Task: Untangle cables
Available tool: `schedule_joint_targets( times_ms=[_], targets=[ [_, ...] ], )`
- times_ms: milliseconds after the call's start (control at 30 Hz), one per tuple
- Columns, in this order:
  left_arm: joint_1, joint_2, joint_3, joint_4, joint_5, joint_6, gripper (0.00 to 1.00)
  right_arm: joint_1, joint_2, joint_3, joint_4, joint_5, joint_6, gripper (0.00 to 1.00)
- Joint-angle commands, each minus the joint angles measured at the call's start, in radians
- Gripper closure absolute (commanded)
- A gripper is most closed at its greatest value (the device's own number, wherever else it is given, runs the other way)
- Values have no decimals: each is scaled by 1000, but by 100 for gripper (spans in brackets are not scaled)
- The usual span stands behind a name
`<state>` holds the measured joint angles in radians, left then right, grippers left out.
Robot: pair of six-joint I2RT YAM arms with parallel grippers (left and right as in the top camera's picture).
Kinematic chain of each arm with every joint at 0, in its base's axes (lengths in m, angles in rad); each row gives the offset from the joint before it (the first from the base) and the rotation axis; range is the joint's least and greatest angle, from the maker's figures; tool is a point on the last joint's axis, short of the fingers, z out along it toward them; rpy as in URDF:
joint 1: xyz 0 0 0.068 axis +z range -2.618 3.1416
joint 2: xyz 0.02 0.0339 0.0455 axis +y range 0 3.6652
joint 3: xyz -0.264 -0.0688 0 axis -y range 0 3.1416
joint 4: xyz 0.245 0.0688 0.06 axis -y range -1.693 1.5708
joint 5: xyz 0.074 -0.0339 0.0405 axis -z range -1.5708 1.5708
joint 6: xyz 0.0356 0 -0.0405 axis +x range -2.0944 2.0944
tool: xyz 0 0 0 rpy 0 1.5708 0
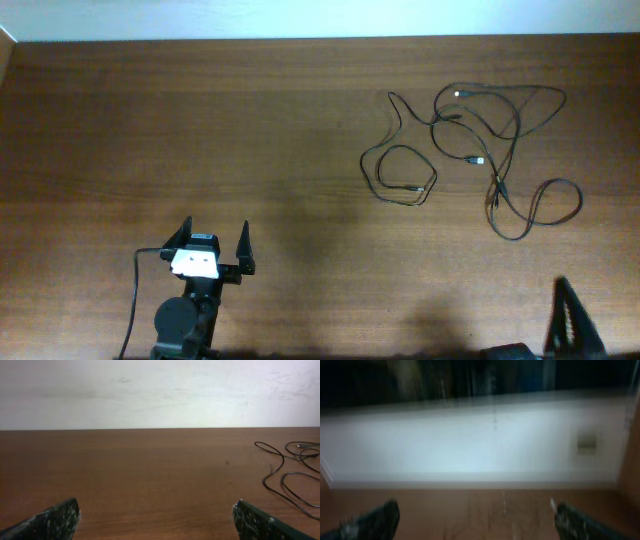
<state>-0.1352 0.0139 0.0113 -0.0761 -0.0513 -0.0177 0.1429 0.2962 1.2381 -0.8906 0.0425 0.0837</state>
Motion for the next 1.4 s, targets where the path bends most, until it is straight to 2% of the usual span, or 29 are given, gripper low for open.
schedule_joint_targets(
  times_ms=[0, 133, 233, 300, 533, 667, 833, 1367],
  targets=[
    [5, -9, -2, -7, 11, 19, 1, -61, -135, -287, 291, -139, -96, 2],
    [5, -9, -2, -7, 11, 19, 1, -84, -293, -664, 784, -209, -95, 1],
    [5, -9, -2, -7, 11, 19, 1, -84, -292, -821, 990, -192, -84, 2],
    [5, -9, -2, -7, 11, 19, 1, -85, -292, -886, 1035, -152, -65, 1],
    [5, -9, -2, -7, 11, 19, 1, -86, -292, -1148, 1037, -110, -65, 1],
    [5, -9, -2, -7, 11, 19, 1, -86, -292, -1224, 1037, -110, -65, 1],
    [5, -9, -2, -7, 11, 19, 1, -86, -291, -1233, 814, -109, -65, 1],
    [5, -9, -2, -7, 11, 19, 1, -85, -286, -1233, 818, -109, -65, 1]
  ],
)
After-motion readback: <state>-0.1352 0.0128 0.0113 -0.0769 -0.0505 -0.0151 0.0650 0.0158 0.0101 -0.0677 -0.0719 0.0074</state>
